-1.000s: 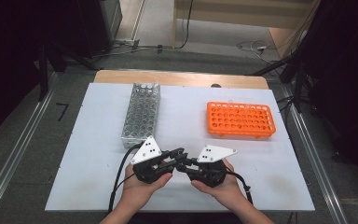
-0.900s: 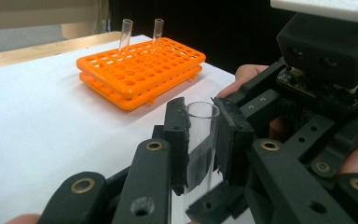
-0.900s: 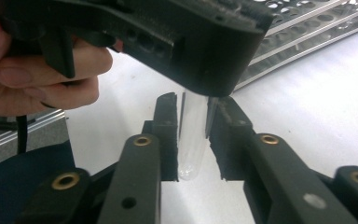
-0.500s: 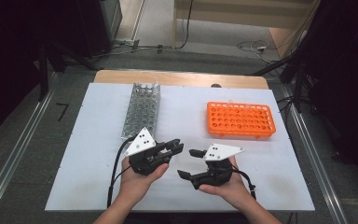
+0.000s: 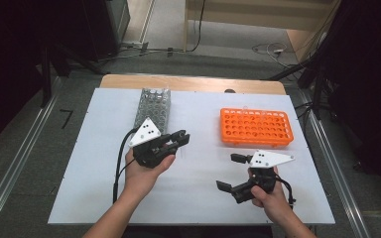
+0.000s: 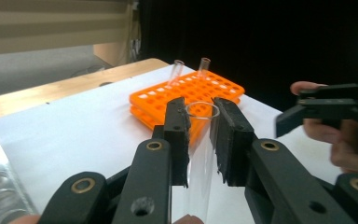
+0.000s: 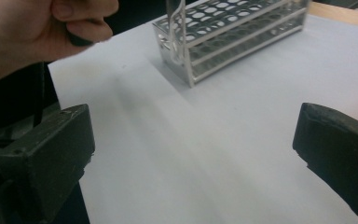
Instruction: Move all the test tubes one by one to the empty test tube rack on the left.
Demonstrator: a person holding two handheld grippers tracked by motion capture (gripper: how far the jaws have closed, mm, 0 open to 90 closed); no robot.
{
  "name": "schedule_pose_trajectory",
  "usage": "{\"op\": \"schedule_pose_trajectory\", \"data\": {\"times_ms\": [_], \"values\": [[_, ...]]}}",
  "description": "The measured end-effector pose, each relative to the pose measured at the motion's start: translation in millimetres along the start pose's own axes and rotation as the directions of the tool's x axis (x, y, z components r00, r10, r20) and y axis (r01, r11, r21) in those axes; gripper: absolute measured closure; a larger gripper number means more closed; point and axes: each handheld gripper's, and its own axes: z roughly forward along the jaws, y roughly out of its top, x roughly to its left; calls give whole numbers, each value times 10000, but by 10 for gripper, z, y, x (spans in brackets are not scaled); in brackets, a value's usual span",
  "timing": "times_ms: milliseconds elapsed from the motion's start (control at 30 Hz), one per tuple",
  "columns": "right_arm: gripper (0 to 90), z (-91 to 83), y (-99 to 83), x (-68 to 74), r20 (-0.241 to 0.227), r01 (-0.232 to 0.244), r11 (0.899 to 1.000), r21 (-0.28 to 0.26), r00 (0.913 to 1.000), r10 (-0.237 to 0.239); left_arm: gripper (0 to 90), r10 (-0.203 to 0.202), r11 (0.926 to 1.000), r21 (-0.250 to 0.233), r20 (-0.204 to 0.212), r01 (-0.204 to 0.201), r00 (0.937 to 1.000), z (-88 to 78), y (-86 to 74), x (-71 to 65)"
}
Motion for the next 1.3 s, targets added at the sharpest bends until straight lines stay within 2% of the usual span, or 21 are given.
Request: {"op": "schedule_pose_trajectory", "data": {"times_ms": [300,533,667,767,1100,1300], "values": [[0,-340,-215,-224,987,-430,9991,32,9942,425,758,-137,9998,-181,-615,126,9980,7,102,278],[0,-577,-330,-405,1734,-668,9976,-188,9824,690,758,-195,9995,-286,-1079,165,9940,52,189,487],[0,-674,-387,-514,2012,-859,9958,-328,9753,908,758,-180,9995,-281,-1310,144,9912,122,220,588],[0,-732,-425,-574,2176,-1060,9934,-428,9695,1128,758,-181,9994,-309,-1480,137,9888,171,245,663],[0,-821,-538,-693,2400,-1385,9886,-591,9593,1487,758,-270,9986,-505,-2012,172,9792,303,369,916],[0,-844,-555,-722,2496,-1472,9868,-674,9551,1596,758,-384,9979,-606,-2559,236,9659,388,401,1114]]}}
